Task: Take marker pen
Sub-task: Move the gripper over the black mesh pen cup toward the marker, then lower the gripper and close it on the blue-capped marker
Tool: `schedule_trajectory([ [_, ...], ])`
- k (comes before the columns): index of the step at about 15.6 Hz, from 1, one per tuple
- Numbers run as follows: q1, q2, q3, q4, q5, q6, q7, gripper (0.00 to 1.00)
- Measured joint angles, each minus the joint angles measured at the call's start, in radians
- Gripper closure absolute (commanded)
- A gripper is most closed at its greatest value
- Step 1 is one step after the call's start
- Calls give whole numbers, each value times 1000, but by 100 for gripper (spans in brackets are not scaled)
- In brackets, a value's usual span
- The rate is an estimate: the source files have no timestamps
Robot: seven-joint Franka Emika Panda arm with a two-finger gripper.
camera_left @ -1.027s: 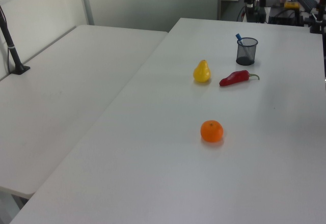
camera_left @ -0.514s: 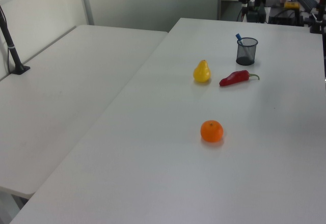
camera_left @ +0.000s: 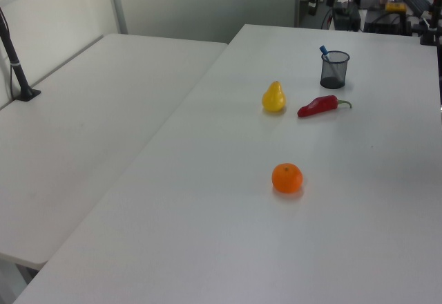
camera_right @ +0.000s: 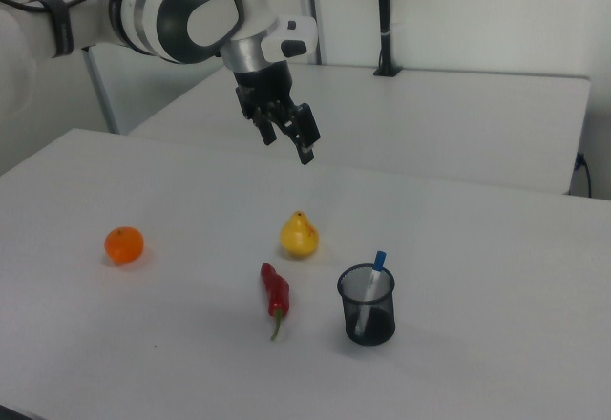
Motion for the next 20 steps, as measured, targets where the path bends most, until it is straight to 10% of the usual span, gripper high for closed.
schedule_trajectory([
  [9,-12,156,-97,-4,-5,164,-14,10],
  [20,-24,229,-166,-42,-6,235,-167,50],
])
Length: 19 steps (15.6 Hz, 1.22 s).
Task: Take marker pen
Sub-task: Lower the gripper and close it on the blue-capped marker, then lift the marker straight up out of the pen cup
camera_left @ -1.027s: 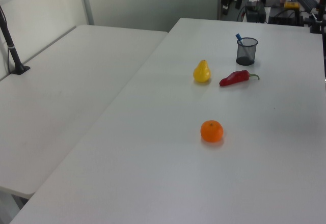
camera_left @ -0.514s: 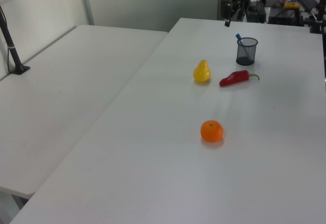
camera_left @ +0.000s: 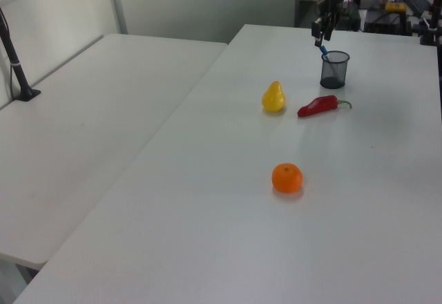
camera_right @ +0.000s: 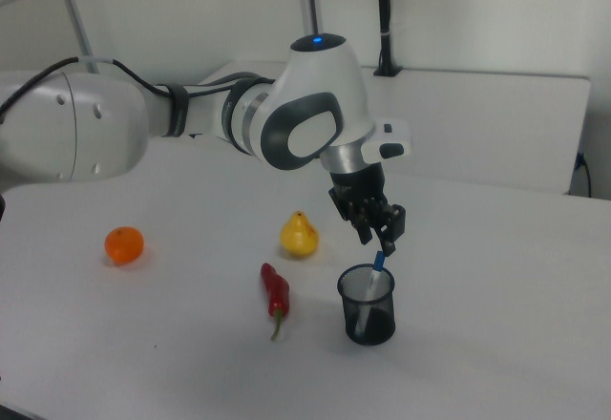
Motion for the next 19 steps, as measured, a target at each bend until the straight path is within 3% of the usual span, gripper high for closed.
schedule_trajectory([
  [9,0,15,-12,-11,0,0,-20,87],
  [14,0,15,-12,-10,0,1,-21,100],
  [19,0,14,-15,-6,0,2,-21,100],
])
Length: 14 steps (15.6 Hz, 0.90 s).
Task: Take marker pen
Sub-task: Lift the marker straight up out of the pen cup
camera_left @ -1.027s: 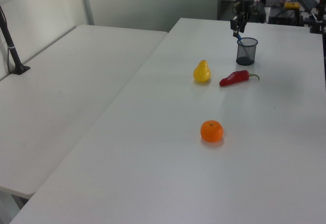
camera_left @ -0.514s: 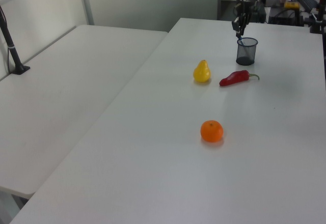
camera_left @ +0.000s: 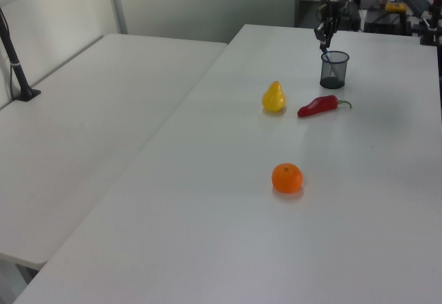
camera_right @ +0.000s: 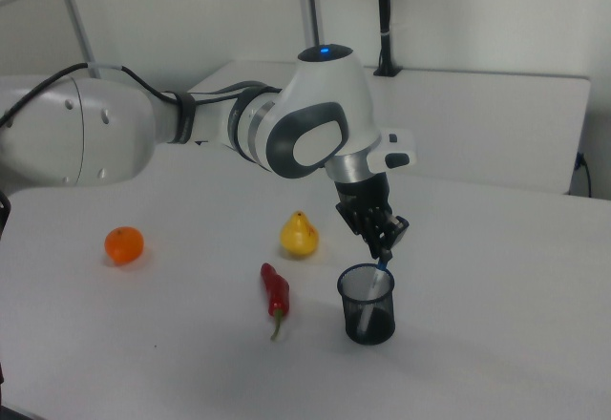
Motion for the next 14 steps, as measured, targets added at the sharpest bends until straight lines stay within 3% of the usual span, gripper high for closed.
schedule_trajectory([
  [6,0,-30,-17,49,12,4,0,100],
  [14,26,-160,-16,61,81,-63,0,100],
])
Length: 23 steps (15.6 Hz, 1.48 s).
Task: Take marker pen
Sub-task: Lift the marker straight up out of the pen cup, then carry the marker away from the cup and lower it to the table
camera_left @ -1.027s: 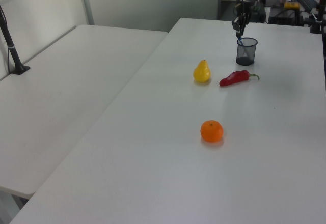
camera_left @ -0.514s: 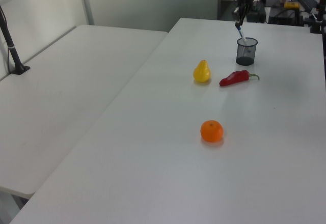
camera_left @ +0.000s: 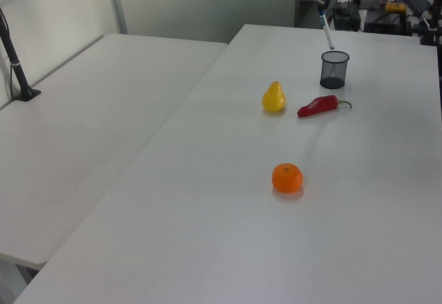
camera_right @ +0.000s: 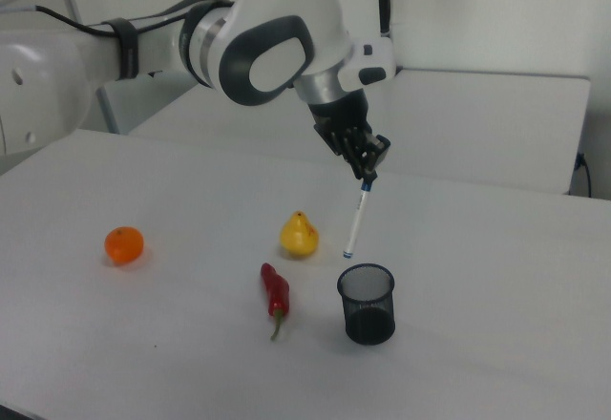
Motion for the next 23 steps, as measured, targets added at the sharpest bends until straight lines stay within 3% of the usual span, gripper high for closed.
schedule_trajectory([
  [5,75,-55,2,0,35,-170,0,100],
  [12,203,-55,6,-2,36,-372,1,100],
  [23,366,73,9,-23,31,-494,1,100],
])
